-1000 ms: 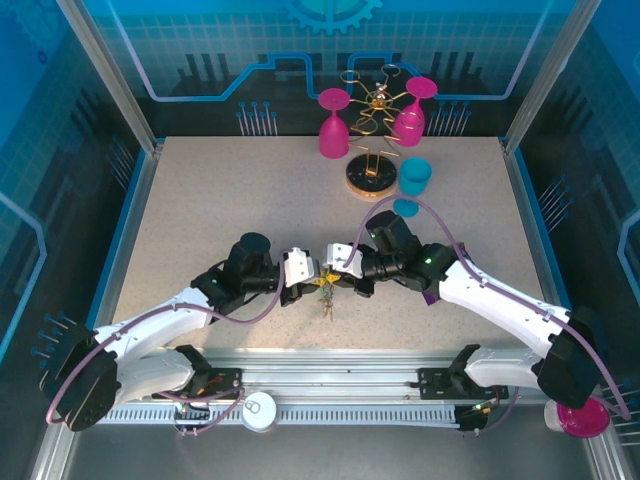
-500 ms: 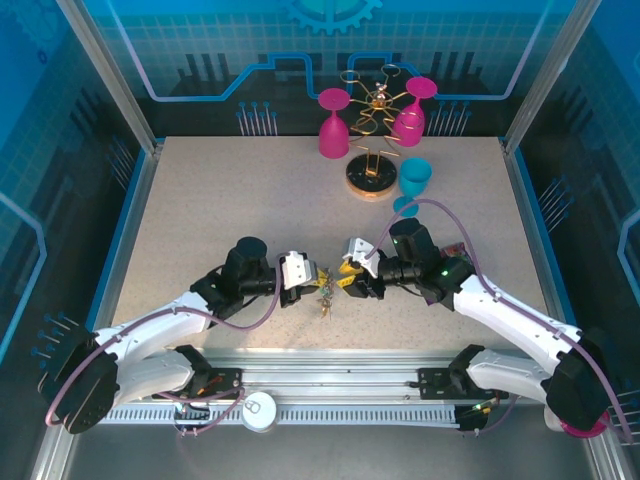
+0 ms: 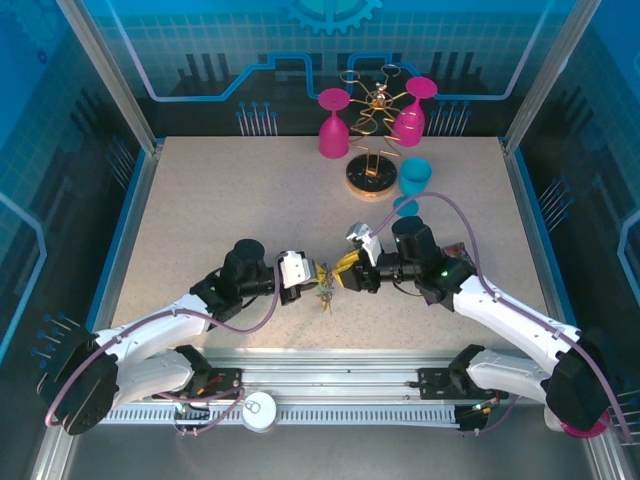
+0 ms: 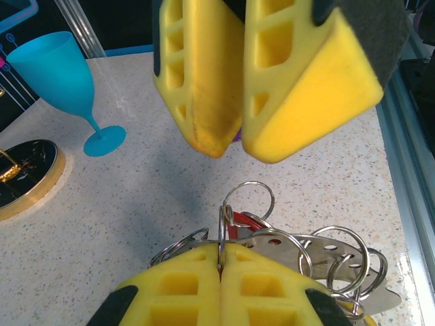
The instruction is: Put the keys on the keyring
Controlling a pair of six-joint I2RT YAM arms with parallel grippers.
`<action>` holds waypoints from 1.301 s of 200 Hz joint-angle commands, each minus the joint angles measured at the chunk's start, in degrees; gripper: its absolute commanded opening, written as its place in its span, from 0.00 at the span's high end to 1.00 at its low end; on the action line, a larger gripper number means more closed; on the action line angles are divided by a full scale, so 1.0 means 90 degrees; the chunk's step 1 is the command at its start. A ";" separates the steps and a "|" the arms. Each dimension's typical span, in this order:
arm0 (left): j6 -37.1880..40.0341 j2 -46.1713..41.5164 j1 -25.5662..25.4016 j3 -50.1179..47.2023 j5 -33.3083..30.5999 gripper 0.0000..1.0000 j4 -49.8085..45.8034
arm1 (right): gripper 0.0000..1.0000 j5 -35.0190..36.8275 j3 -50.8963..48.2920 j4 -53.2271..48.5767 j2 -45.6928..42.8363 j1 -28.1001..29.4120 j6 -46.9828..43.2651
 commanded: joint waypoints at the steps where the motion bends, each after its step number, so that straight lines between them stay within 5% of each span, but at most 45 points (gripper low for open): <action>1: 0.0126 -0.0109 -0.0018 -0.0019 -0.0031 1.00 0.0389 | 0.70 0.0113 0.0238 -0.0342 0.0039 -0.0045 0.0800; 100: 0.0126 -0.0084 -0.0022 0.0021 -0.0031 1.00 0.0337 | 0.69 -0.0008 0.0501 -0.0144 0.0405 0.0126 0.0989; 167: 0.0133 -0.0116 -0.0028 0.0012 -0.0060 1.00 0.0295 | 0.88 0.0002 0.0450 -0.0182 0.0373 0.0150 0.0897; 225: 0.0133 -0.0121 -0.0028 0.0020 -0.0065 1.00 0.0295 | 0.75 -0.0156 0.0448 -0.0300 0.0401 0.0150 0.0854; 260: 0.0135 -0.0150 -0.0028 0.0013 -0.0079 1.00 0.0295 | 0.87 -0.0253 0.0487 -0.0362 0.0465 0.0151 0.0797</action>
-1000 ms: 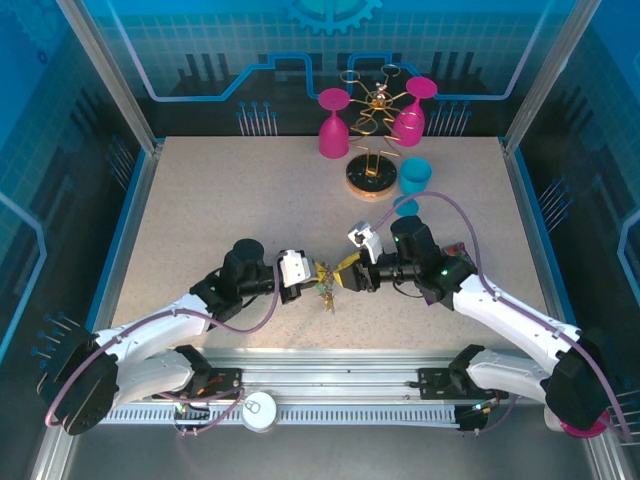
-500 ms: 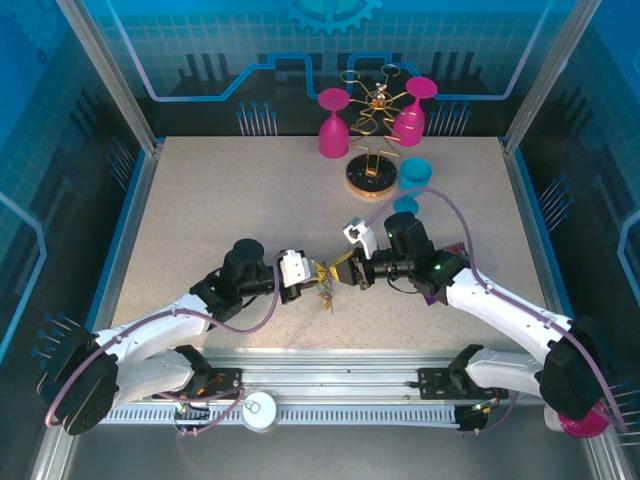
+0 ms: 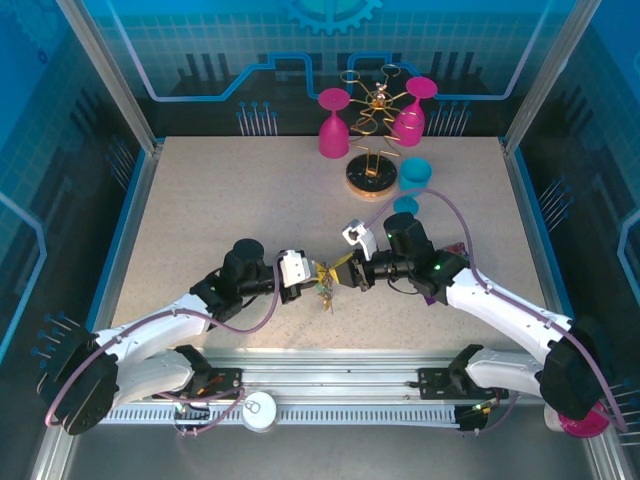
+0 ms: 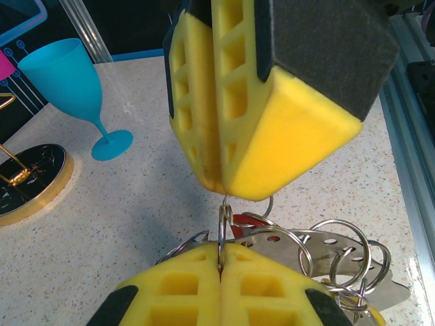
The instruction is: Put the keys on the keyring
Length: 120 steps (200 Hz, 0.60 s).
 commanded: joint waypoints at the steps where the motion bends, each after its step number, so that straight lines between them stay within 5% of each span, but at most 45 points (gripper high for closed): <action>1: 0.0125 -0.0148 -0.0028 0.0012 -0.0031 1.00 0.0200 | 0.87 -0.0181 0.0164 -0.0142 0.0050 0.0058 -0.0083; 33: 0.0073 -0.0167 -0.0027 0.0010 -0.0109 1.00 0.0237 | 1.00 -0.0165 0.0187 -0.0360 0.0026 0.0058 -0.0158; 120: -0.0199 -0.0317 -0.0021 -0.0338 0.0485 1.00 0.1335 | 1.00 -0.0268 0.0249 -0.0249 0.0441 -0.0128 0.0061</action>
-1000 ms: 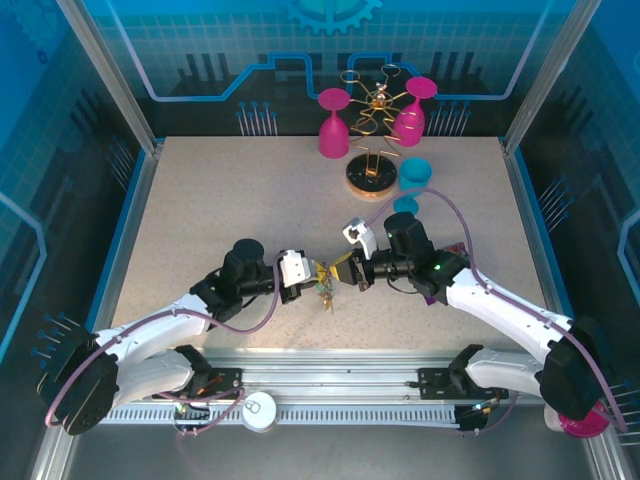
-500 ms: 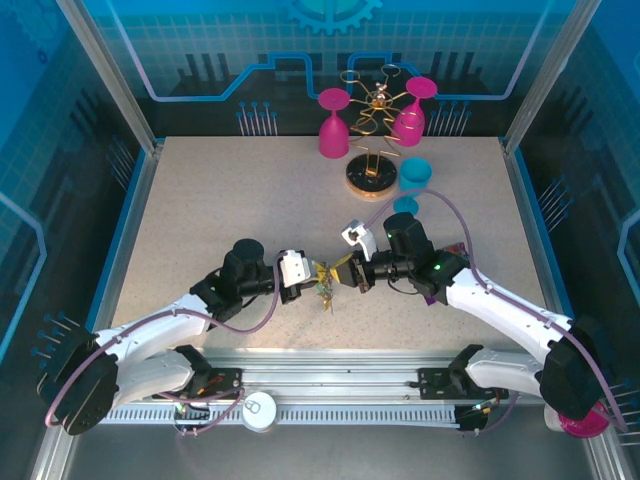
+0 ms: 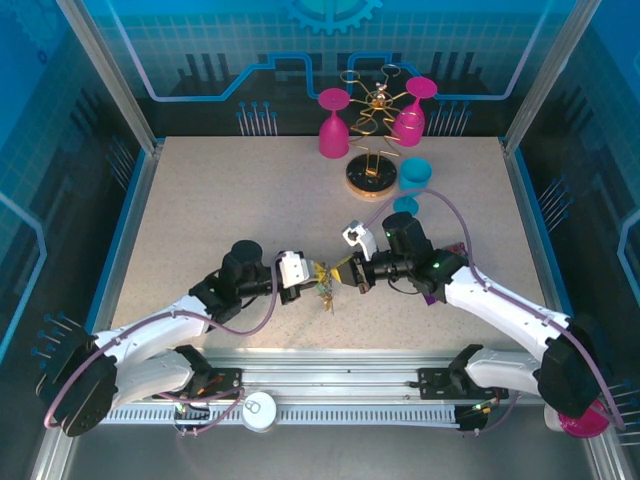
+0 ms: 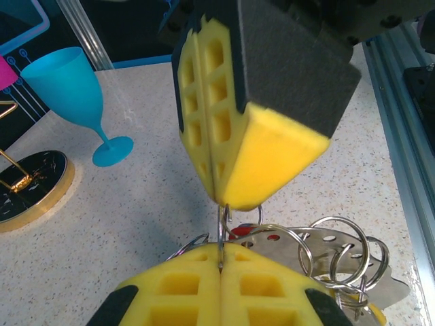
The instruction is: Put the keys on the keyring
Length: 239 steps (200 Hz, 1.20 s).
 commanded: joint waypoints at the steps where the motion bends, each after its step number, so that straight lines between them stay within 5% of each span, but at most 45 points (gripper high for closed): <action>1: -0.0153 -0.0212 -0.0027 -0.0172 0.0415 1.00 0.1079 | 1.00 -0.0230 0.0200 -0.0038 0.0280 -0.0072 0.0127; 11: -0.0155 -0.0193 -0.0024 -0.0165 0.0400 1.00 0.1119 | 0.98 -0.0334 0.0246 0.0044 0.0350 -0.0075 0.0159; 43: -0.0232 -0.0033 -0.0021 -0.0156 0.0375 1.00 0.1260 | 0.71 -0.0423 0.0013 0.0497 0.0227 -0.0165 0.0092; 76: -0.0497 0.0114 -0.0007 -0.0272 0.0432 1.00 0.1590 | 0.62 -0.0221 -0.0920 0.1869 -0.0458 -0.0457 -0.0756; 109: -0.0711 0.0279 -0.0002 -0.0276 0.0648 1.00 0.1800 | 0.62 -0.0466 -0.1701 0.3311 -0.0937 -0.0468 -0.2407; 239: -0.0613 0.0292 0.0025 -0.0254 0.0940 1.00 0.1646 | 0.78 -0.0717 -0.0679 0.1276 -0.0879 -0.0278 -0.4334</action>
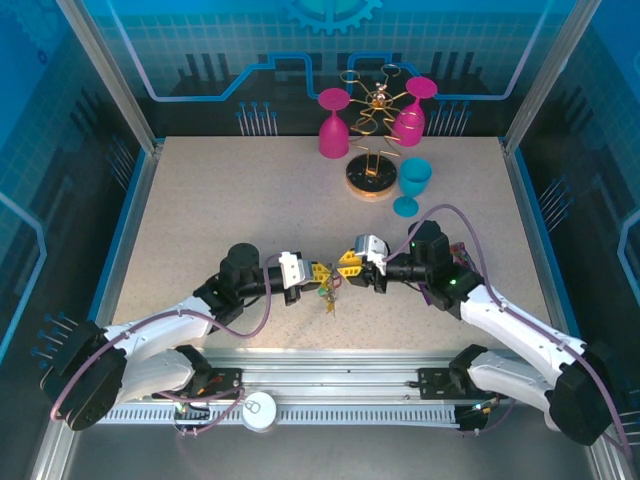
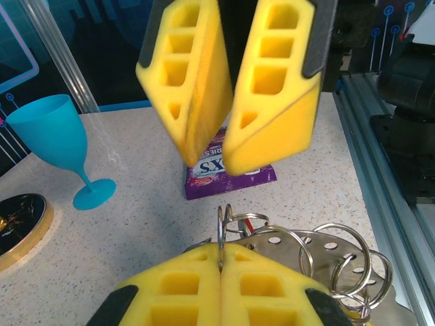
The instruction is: Put the keys on the keyring
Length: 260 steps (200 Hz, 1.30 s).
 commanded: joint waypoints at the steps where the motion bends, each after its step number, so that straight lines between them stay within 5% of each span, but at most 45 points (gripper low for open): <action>1: -0.0062 -0.0013 0.0017 -0.0007 0.0274 1.00 0.0300 | 0.78 -0.0072 0.0293 -0.0382 0.0152 0.0118 -0.0447; 166: -0.0159 0.0028 0.0016 0.0082 0.0601 1.00 0.0257 | 0.84 -0.0199 0.0612 -0.0453 0.0847 0.0375 -0.0791; 208: -0.0224 -0.0016 0.0014 0.0080 0.0615 1.00 0.0314 | 1.00 -0.0183 0.0787 -0.0883 0.1009 0.0405 -0.0994; 232: -0.0212 -0.0069 0.0014 0.0140 0.0382 1.00 0.0102 | 1.00 -0.0046 0.0991 -0.1391 0.0972 0.0418 -0.1180; 260: 0.0090 -0.0171 0.0016 0.0378 0.0085 0.87 -0.0756 | 1.00 0.0324 0.1249 -0.2011 0.0917 0.0489 -0.1496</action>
